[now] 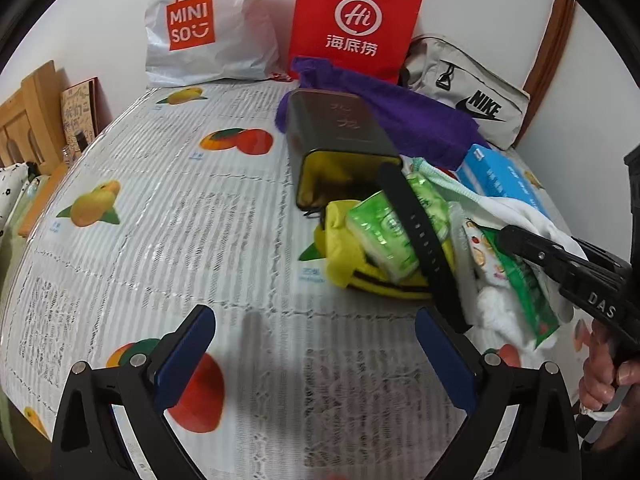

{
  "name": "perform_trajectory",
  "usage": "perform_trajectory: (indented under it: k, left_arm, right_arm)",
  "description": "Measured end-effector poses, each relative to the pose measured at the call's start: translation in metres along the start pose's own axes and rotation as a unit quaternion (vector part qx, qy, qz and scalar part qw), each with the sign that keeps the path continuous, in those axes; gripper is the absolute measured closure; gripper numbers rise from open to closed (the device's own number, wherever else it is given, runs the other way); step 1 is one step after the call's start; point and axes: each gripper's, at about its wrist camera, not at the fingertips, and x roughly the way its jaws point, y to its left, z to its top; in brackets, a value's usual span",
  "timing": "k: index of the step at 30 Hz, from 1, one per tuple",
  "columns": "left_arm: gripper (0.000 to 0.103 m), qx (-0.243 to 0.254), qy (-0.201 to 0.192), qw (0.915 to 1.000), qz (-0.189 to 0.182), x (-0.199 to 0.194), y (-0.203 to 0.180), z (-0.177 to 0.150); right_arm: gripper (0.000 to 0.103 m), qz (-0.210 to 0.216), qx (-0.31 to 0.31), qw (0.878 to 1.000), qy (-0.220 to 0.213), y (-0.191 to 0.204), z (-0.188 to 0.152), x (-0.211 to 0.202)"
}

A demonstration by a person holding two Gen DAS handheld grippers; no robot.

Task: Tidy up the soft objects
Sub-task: 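Lower the right tool onto the white gloves and close it, then grasp the black strap with the left tool while the right tool lifts the gloves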

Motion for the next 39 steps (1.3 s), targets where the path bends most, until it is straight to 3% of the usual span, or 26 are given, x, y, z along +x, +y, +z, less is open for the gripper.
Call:
perform_trajectory:
  k: [10,15,18,20,23,27,33,35,39]
  left_arm:
    - [0.003,0.016,-0.013,0.9996,-0.020,0.011,-0.040,0.008]
    - [0.005,0.034,-0.014,0.9992,0.015,0.024,-0.055,0.013]
    - [0.019,0.040,0.002,0.9988,0.028,0.035,-0.060,0.014]
    - [0.041,0.056,0.001,0.9977,0.039,0.036,-0.062,0.013]
    - [0.066,0.070,0.005,0.9965,0.045,0.032,-0.055,0.010]
    - [0.069,0.044,0.020,0.9988,0.002,0.027,-0.041,0.009]
    - [0.072,0.039,0.019,0.9989,-0.019,0.025,-0.035,0.007]
    - [0.090,0.037,0.020,0.9988,-0.027,0.024,-0.032,0.008]
    - [0.092,0.033,0.010,0.9986,-0.041,0.017,-0.024,0.009]
  right_arm:
    - [0.082,-0.001,-0.006,0.998,-0.056,-0.005,-0.006,-0.051]
    - [0.082,-0.009,0.011,0.997,-0.070,-0.022,-0.018,-0.071]
    - [0.082,-0.018,0.016,0.997,-0.068,-0.031,-0.027,-0.075]
    - [0.082,-0.018,0.023,0.997,-0.065,-0.037,-0.034,-0.077]
    - [0.082,-0.020,0.027,0.998,-0.061,-0.043,-0.045,-0.081]
    - [0.082,-0.015,0.037,0.997,-0.060,-0.049,-0.055,-0.083]
    - [0.082,-0.013,0.040,0.998,-0.052,-0.051,-0.062,-0.079]
    - [0.082,-0.015,0.044,0.998,-0.047,-0.053,-0.066,-0.079]
    - [0.082,-0.021,0.051,0.998,-0.036,-0.061,-0.078,-0.080]
